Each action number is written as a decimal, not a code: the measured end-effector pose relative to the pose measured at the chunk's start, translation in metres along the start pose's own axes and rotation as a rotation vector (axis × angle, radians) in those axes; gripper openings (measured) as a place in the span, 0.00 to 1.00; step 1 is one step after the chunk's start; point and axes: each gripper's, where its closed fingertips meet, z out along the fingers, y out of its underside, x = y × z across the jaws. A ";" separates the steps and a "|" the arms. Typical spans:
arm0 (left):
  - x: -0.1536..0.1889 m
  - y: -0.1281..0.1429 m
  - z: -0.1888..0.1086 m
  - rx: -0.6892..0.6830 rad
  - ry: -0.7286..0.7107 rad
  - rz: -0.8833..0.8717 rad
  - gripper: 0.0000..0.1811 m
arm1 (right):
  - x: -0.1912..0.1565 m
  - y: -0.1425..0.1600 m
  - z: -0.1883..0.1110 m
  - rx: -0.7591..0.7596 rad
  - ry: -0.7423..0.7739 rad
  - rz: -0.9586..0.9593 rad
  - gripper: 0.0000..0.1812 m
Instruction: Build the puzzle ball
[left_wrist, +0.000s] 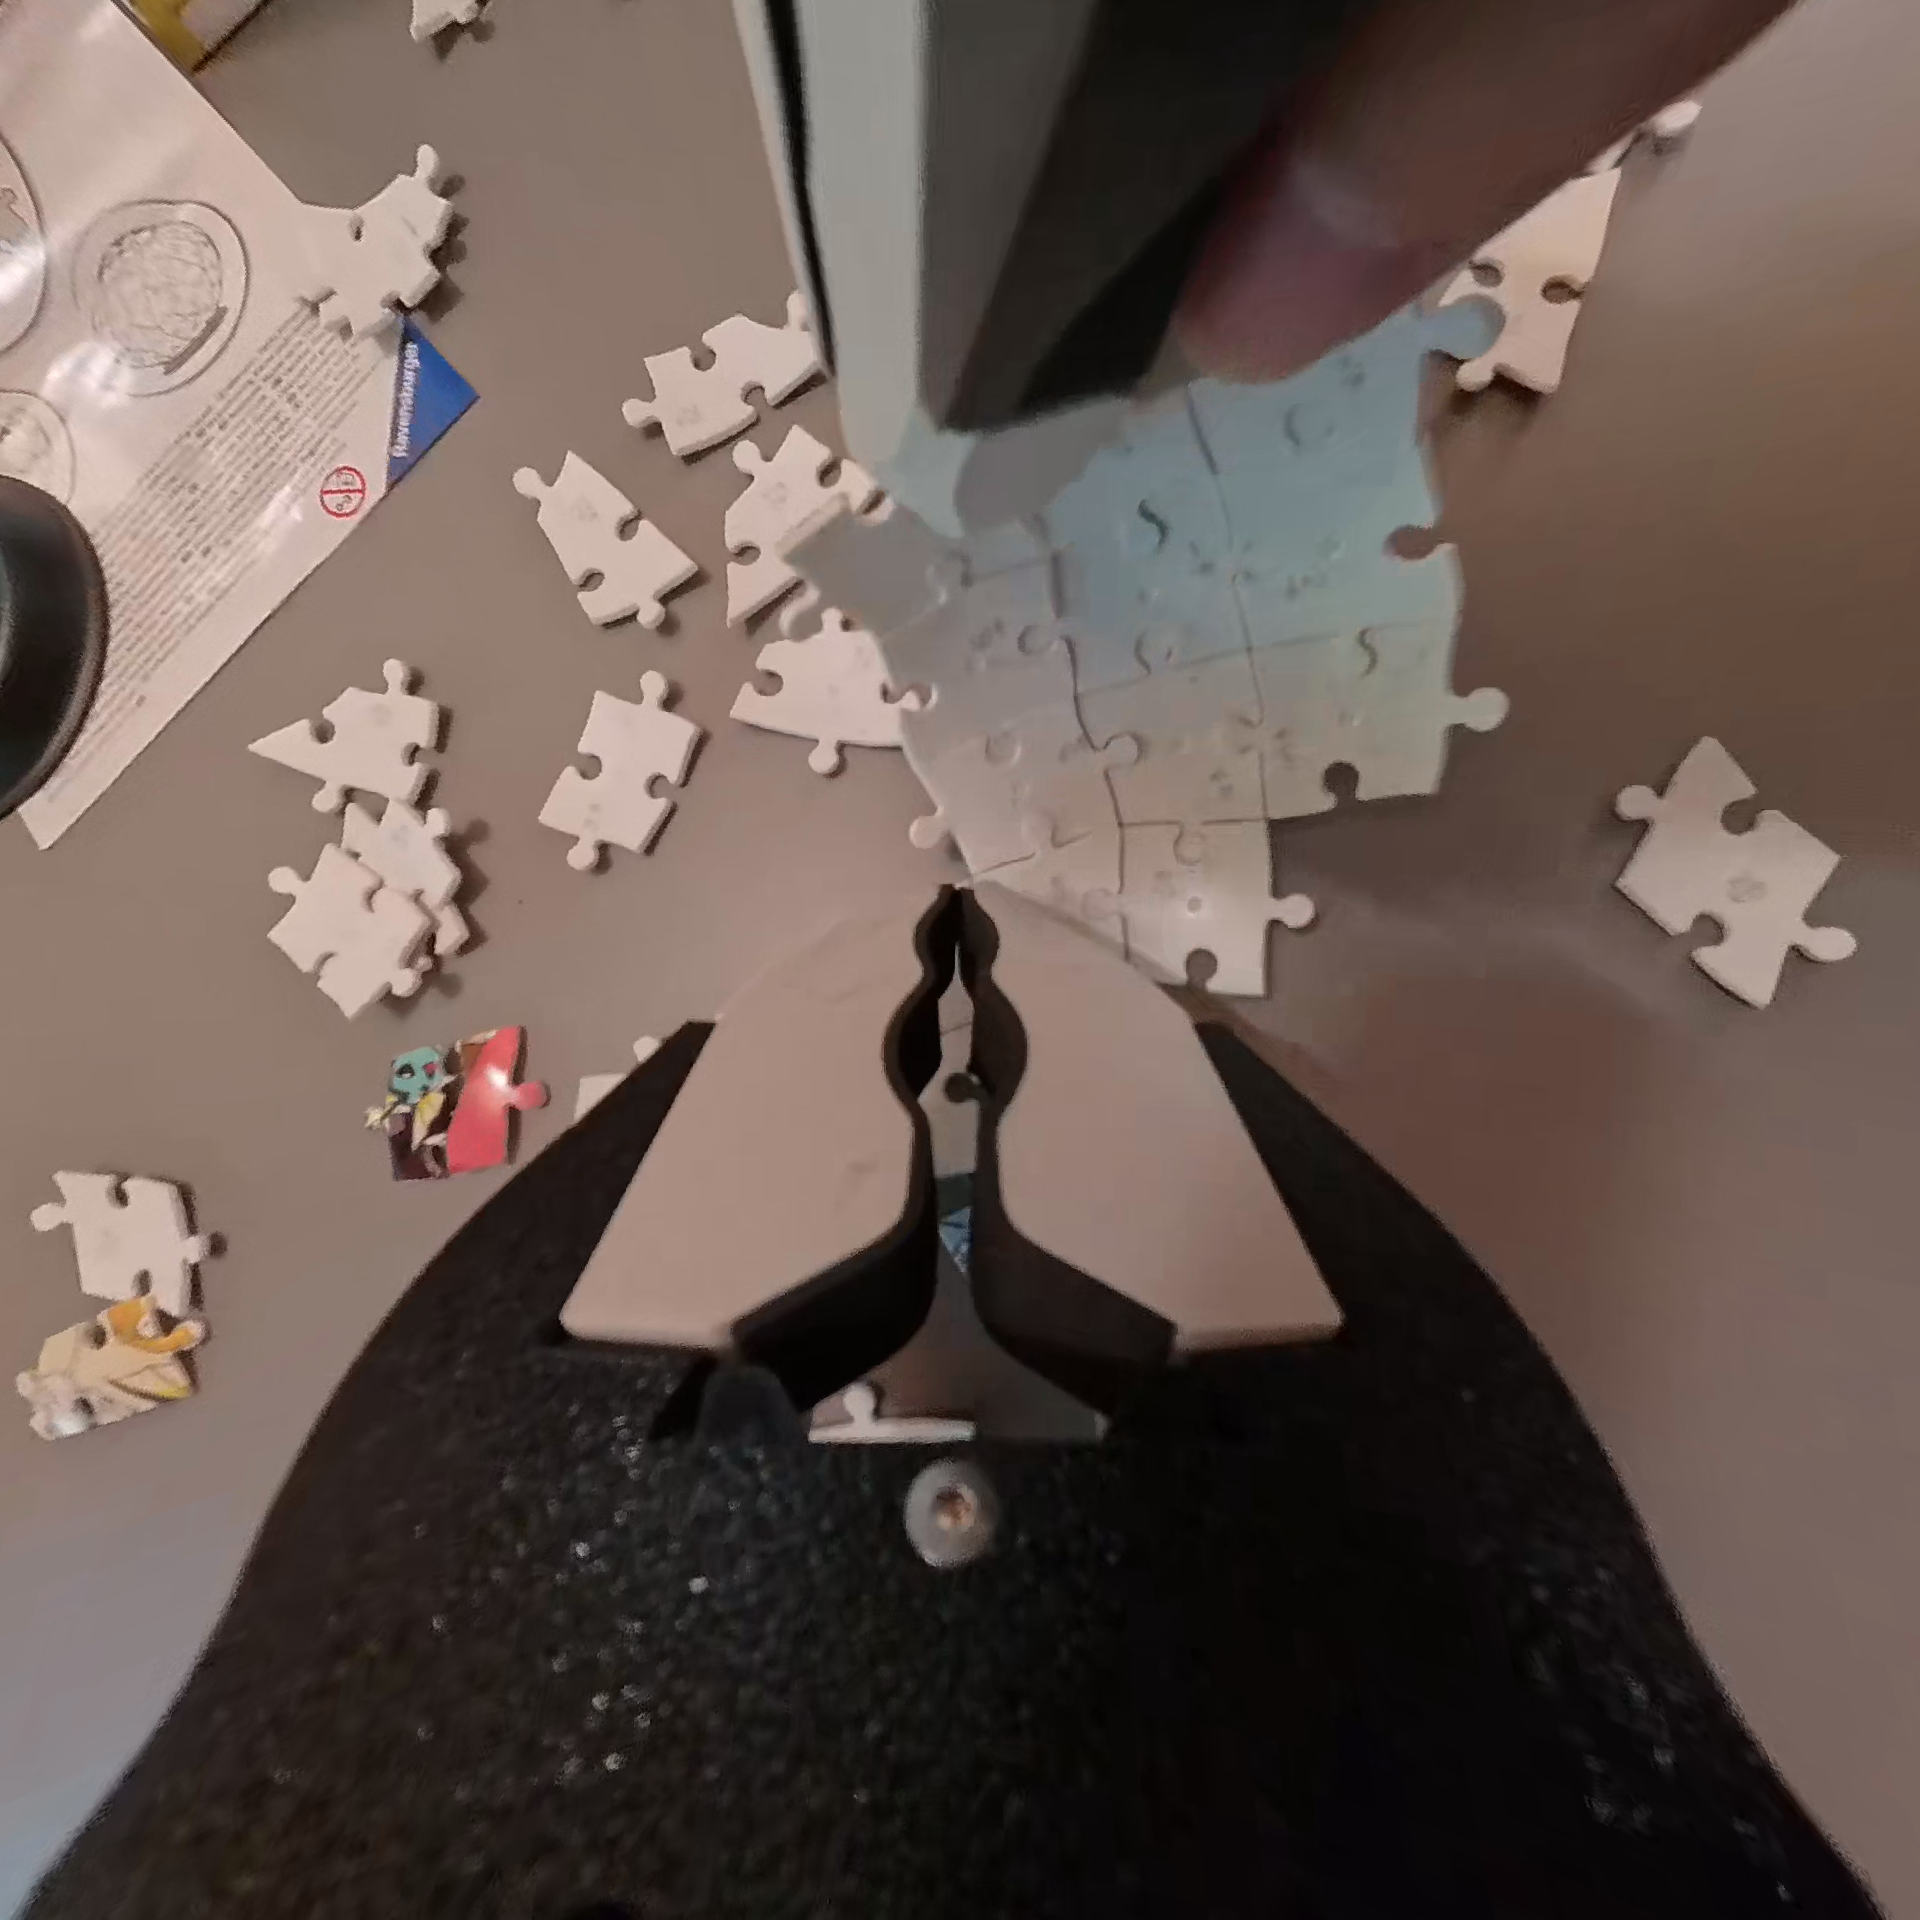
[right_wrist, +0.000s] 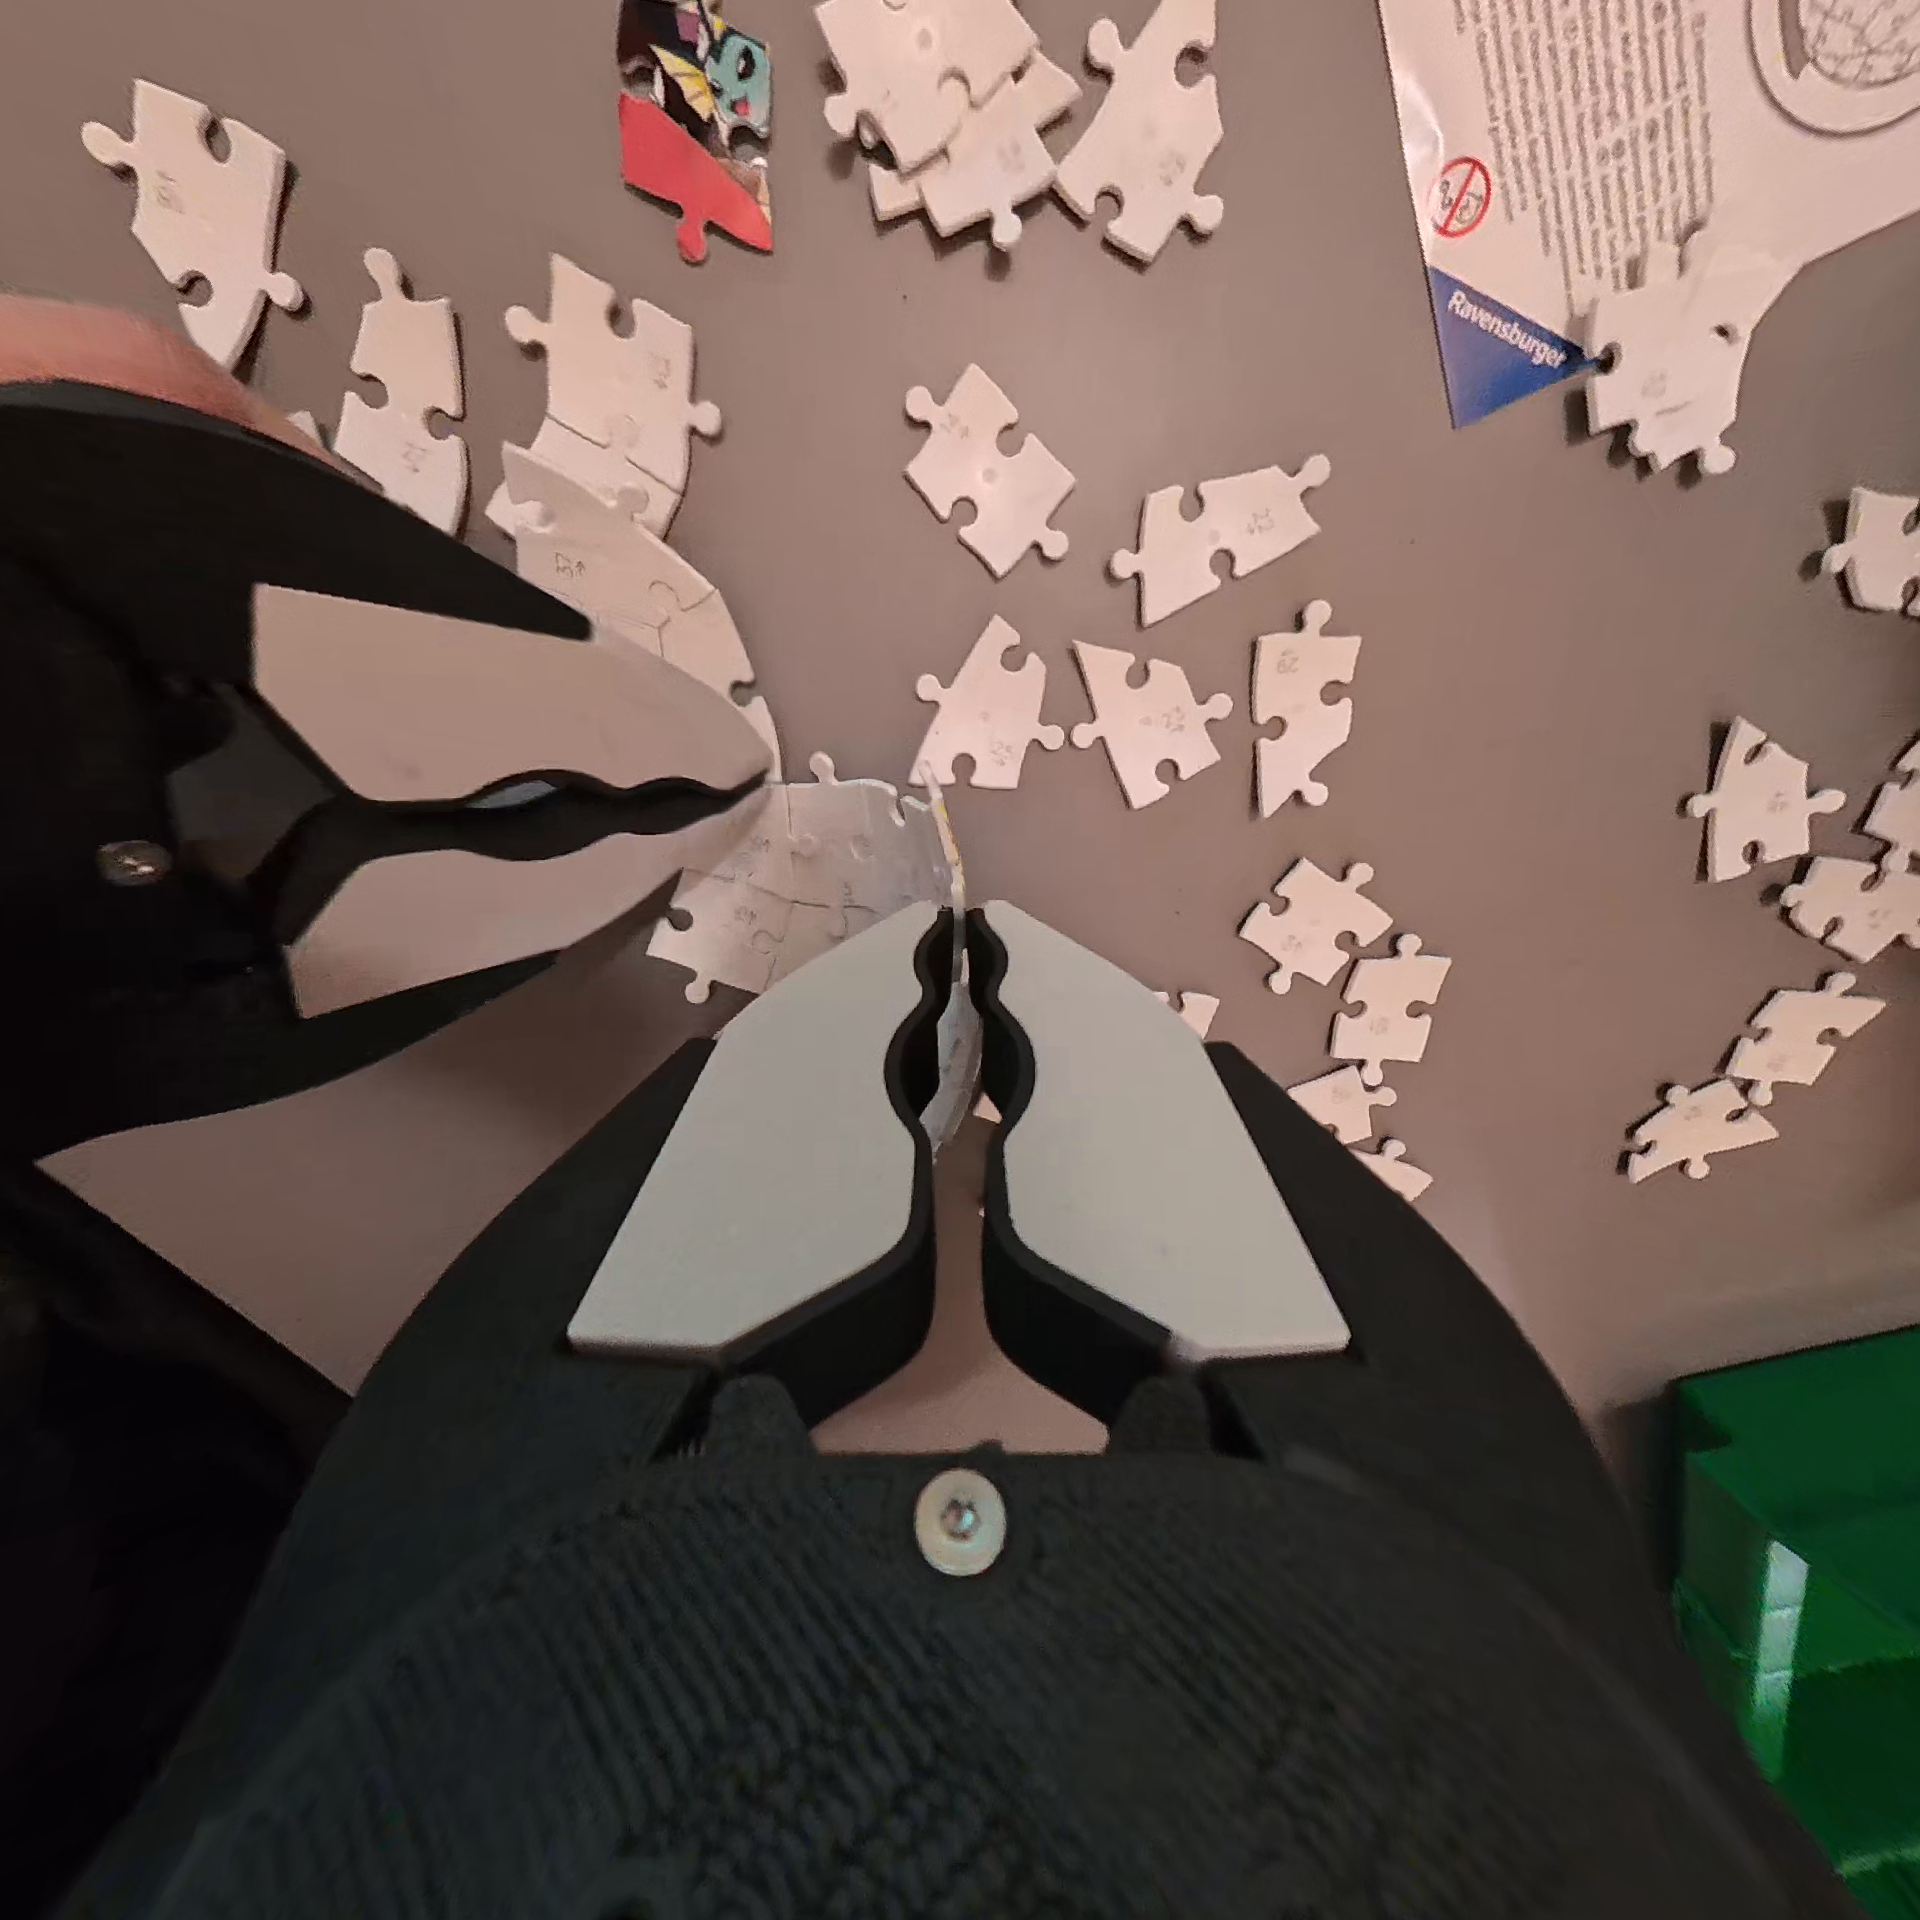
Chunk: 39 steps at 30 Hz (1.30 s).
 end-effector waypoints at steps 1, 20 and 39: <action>0.001 0.001 0.002 -0.003 0.004 0.002 0.00 | -0.001 -0.001 0.000 -0.003 0.002 -0.004 0.01; -0.005 -0.011 -0.011 0.133 -0.059 0.075 0.00 | 0.005 0.004 0.004 0.007 -0.010 0.063 0.01; -0.001 -0.005 -0.018 0.077 -0.006 -0.022 0.00 | 0.023 0.060 0.005 -0.053 -0.006 0.059 0.02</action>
